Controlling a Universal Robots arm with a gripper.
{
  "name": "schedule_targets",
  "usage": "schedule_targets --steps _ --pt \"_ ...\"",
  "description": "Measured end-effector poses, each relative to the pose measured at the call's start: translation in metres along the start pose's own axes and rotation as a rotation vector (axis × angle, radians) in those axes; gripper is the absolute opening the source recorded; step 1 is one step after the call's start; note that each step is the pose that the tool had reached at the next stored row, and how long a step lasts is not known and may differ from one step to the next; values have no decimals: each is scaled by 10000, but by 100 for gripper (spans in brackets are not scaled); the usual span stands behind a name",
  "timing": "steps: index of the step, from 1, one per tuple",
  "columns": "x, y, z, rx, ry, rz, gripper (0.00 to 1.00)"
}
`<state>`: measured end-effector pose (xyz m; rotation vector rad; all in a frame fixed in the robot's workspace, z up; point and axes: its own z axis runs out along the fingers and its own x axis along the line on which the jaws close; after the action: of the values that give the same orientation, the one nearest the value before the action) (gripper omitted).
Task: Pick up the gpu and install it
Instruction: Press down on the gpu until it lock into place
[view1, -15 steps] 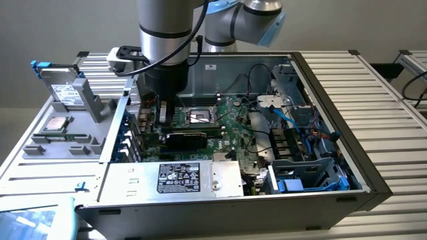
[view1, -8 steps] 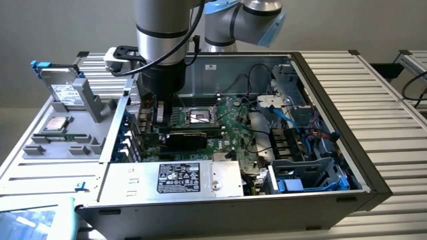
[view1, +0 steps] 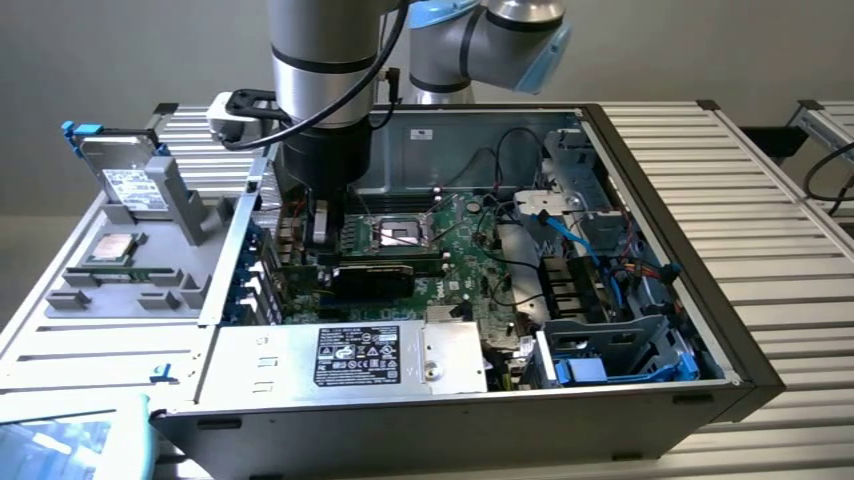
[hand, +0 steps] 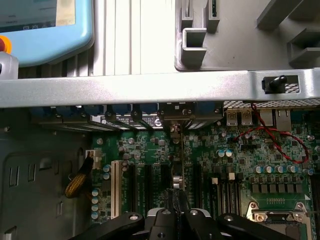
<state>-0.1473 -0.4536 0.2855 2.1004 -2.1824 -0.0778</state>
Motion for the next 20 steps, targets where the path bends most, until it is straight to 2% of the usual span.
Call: schedule_targets --steps 20 --pt "-20 13 1 1 12 1 14"
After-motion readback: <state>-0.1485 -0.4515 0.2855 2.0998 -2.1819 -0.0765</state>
